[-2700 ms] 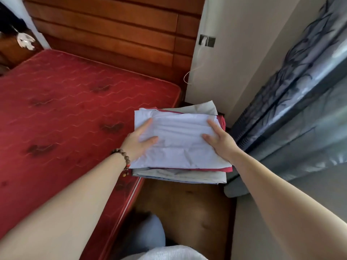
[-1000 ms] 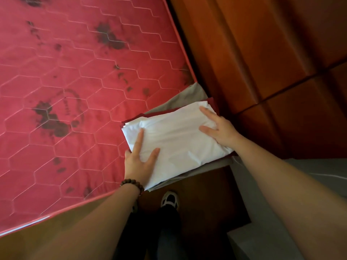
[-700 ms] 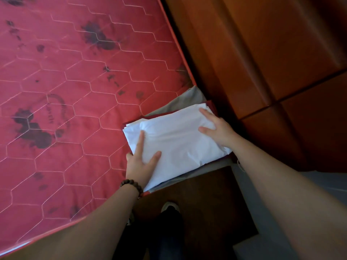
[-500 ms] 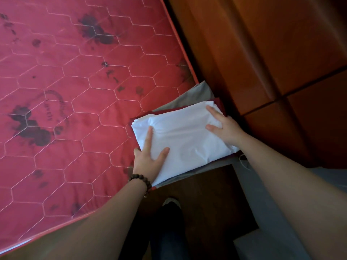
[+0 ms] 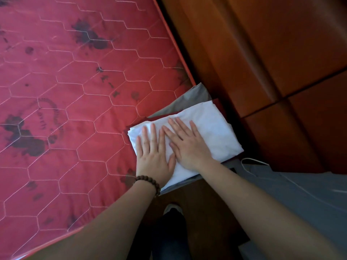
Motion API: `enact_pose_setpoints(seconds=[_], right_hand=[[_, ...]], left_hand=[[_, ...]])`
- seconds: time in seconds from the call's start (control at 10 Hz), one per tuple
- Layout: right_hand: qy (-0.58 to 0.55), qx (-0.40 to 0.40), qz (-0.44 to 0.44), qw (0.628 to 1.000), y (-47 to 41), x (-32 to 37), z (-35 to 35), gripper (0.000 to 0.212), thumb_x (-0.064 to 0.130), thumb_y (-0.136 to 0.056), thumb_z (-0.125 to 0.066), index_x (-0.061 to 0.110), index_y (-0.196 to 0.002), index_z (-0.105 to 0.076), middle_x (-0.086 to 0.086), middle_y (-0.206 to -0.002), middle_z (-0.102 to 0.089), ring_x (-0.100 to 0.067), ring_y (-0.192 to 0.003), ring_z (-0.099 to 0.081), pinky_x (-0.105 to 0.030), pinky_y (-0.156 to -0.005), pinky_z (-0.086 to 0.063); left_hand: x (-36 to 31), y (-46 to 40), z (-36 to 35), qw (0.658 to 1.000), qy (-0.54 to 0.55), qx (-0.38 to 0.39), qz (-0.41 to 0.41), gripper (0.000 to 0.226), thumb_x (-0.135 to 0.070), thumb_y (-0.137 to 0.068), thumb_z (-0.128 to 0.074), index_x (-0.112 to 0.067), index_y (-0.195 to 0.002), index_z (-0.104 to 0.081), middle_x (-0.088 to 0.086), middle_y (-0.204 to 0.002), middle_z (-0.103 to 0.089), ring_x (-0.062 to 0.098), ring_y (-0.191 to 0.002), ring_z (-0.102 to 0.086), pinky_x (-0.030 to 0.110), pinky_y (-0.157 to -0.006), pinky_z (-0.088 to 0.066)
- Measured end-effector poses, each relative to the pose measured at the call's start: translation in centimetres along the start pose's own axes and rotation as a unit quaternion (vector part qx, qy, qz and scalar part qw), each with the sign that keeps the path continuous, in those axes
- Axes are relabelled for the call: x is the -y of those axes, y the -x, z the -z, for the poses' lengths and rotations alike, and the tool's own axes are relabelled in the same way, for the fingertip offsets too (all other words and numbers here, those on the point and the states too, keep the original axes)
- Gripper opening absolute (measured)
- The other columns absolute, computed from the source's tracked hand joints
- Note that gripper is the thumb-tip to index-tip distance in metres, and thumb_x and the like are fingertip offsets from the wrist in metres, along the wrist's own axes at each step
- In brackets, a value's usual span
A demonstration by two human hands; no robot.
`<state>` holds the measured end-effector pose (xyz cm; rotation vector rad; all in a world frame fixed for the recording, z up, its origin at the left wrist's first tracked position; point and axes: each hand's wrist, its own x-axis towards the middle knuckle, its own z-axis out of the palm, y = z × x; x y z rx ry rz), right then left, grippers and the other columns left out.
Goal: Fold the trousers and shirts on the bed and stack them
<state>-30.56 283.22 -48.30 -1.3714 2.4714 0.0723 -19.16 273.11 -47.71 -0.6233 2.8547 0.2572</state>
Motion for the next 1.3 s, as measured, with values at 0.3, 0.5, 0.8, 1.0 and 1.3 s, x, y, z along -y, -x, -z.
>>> enact_pose_setpoints(seconds=[0.3,0.5,0.8,1.0,1.3], right_hand=[[0.001,-0.076,-0.1,0.992,1.2,-7.2,-0.9,0.063,0.061,-0.094,-0.022,0.037,-0.152,-0.012,-0.006,-0.162,-0.001,-0.022,-0.149,0.003,-0.044,-0.12,-0.002],[-0.054,-0.033,-0.1,0.993,0.4,-8.3,-0.6,0.06,0.057,-0.095,-0.022,0.039,-0.151,-0.011,0.002,-0.162,0.001,-0.015,-0.148,0.004,-0.05,-0.118,0.007],[0.002,-0.018,-0.112,0.994,1.5,-7.9,-0.5,0.061,0.062,-0.094,-0.009,0.042,-0.15,0.003,0.003,-0.161,0.011,-0.012,-0.146,0.016,-0.046,-0.118,0.011],[0.021,-0.064,-0.169,0.983,3.7,-6.0,1.2,0.061,0.051,-0.099,-0.021,0.024,-0.153,-0.015,-0.004,-0.161,-0.007,-0.019,-0.149,0.002,-0.041,-0.12,0.003],[-0.148,-0.079,-0.249,0.954,12.0,2.6,11.7,0.057,0.044,-0.102,-0.026,0.021,-0.153,-0.016,-0.002,-0.161,-0.013,-0.018,-0.149,-0.003,-0.039,-0.121,0.001]], left_hand=[[-0.2,-0.4,-2.0,1.0,0.017,0.002,0.01,0.101,-0.08,-0.084,-0.013,-0.009,-0.154,-0.002,0.02,-0.16,0.007,0.04,-0.146,0.007,0.057,-0.117,-0.009],[-0.3,-0.5,-2.1,0.999,0.038,-0.003,0.017,0.099,-0.081,-0.084,-0.013,-0.012,-0.154,-0.005,0.015,-0.16,0.008,0.036,-0.147,0.007,0.055,-0.118,-0.008],[2.1,-0.1,-2.2,0.996,0.082,-0.029,-0.007,0.085,-0.076,-0.088,-0.016,-0.026,-0.154,0.006,-0.003,-0.161,0.012,0.017,-0.148,0.013,0.041,-0.121,-0.002],[3.0,1.3,-0.1,0.998,0.054,-0.01,0.011,0.093,-0.075,-0.088,-0.014,-0.013,-0.152,0.013,0.002,-0.16,0.015,0.016,-0.147,0.016,0.042,-0.12,0.004],[3.9,5.5,12.9,0.992,0.032,0.094,-0.079,0.084,-0.07,-0.086,-0.003,-0.02,-0.153,0.003,0.002,-0.162,-0.002,0.02,-0.149,-0.002,0.044,-0.121,-0.005]])
